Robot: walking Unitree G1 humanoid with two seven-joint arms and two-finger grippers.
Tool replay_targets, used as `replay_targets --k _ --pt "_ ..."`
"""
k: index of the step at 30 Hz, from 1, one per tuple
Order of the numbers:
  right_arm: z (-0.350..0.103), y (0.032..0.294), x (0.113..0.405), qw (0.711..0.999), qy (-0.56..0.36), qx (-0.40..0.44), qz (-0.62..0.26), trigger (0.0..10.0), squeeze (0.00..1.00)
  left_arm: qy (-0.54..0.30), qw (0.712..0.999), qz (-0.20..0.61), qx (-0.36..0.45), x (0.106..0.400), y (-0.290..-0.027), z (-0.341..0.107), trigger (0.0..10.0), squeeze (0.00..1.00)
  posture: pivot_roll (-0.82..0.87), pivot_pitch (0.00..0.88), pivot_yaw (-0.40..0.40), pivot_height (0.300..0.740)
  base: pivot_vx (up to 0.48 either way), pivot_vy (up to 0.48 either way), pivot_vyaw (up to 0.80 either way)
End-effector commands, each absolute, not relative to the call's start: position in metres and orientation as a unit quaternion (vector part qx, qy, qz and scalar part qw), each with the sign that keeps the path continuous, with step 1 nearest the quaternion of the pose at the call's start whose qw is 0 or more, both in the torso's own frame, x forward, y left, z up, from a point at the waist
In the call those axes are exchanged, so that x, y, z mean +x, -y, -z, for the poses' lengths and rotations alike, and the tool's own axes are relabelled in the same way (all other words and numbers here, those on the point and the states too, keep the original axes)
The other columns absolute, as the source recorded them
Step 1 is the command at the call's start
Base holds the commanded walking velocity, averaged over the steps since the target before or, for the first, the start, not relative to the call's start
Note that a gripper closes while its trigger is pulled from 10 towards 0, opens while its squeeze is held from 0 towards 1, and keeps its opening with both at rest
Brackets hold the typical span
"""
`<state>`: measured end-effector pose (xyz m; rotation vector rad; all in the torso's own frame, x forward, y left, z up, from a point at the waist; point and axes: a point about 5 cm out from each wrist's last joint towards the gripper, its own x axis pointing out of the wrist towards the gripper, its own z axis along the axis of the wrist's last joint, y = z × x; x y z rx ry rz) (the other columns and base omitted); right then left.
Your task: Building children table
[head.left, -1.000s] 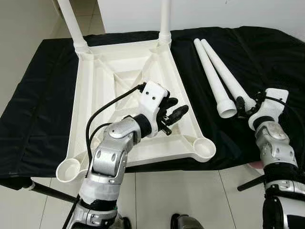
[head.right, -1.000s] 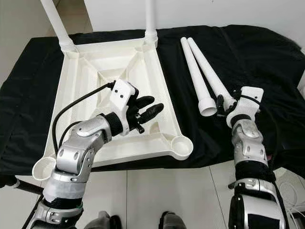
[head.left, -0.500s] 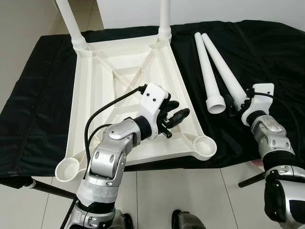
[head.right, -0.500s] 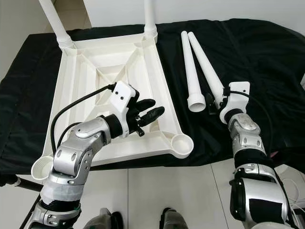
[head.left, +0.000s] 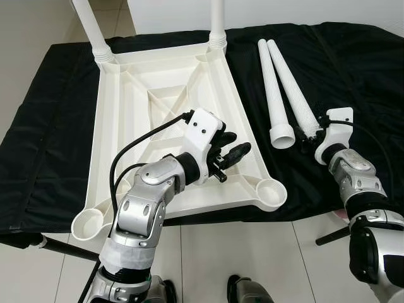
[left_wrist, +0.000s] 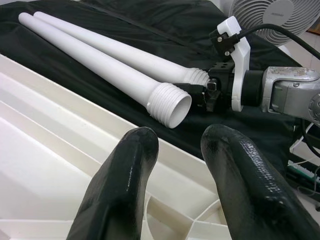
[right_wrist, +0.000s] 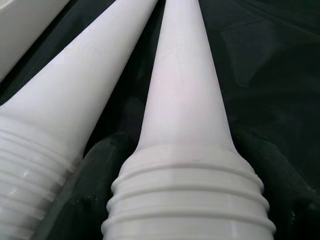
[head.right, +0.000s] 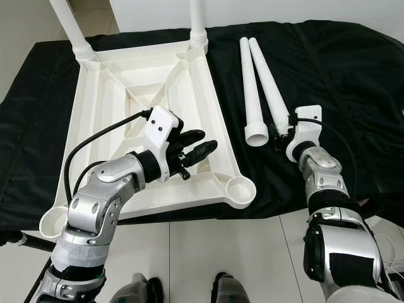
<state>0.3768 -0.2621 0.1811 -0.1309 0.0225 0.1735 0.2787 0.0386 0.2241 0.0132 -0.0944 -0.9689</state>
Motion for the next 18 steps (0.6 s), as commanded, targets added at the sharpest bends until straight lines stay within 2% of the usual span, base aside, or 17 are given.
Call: replay_targets --k 1,9,10,11,12,18 --pt "-0.1698 0.2578 0.3757 0.992 -0.036 -0.065 -0.104 0.0 0.00 0.044 0.901 0.431 0.006 0.2801 -0.0415 -0.2239 10.0 0.00 -0.04 0.196 0.091 0.740 0.000 0.000 0.00" --pt "-0.1647 0.2567 0.3749 0.990 -0.049 -0.063 -0.120 0.0 0.00 0.049 0.903 0.426 0.011 0.2821 -0.0411 -0.2243 10.0 0.00 -0.04 0.183 0.077 0.740 0.000 0.000 0.00" --pt "-0.1672 0.2600 0.3756 0.995 -0.030 -0.048 -0.086 6.2 0.00 0.054 0.905 0.422 0.013 0.2841 -0.0415 -0.2247 10.0 0.00 -0.04 0.162 0.063 0.740 0.000 0.000 0.00" --pt "-0.1672 0.2600 0.3756 0.995 -0.030 -0.048 -0.086 6.2 0.00 0.054 0.905 0.422 0.013 0.2841 -0.0415 -0.2247 10.0 0.00 -0.04 0.162 0.063 0.740 0.000 0.000 0.00" --pt "-0.1703 0.2616 0.3755 0.997 -0.010 -0.045 -0.068 10.0 0.00 0.057 0.906 0.419 0.013 0.2850 -0.0418 -0.2258 10.0 0.00 -0.04 0.156 0.059 0.740 0.000 0.000 0.00" --pt "-0.1723 0.2573 0.3722 0.998 0.055 -0.006 -0.031 10.0 0.00 0.074 0.910 0.408 0.007 0.2898 -0.0428 -0.2310 10.0 0.00 -0.04 0.114 0.033 0.740 0.000 0.000 0.00"
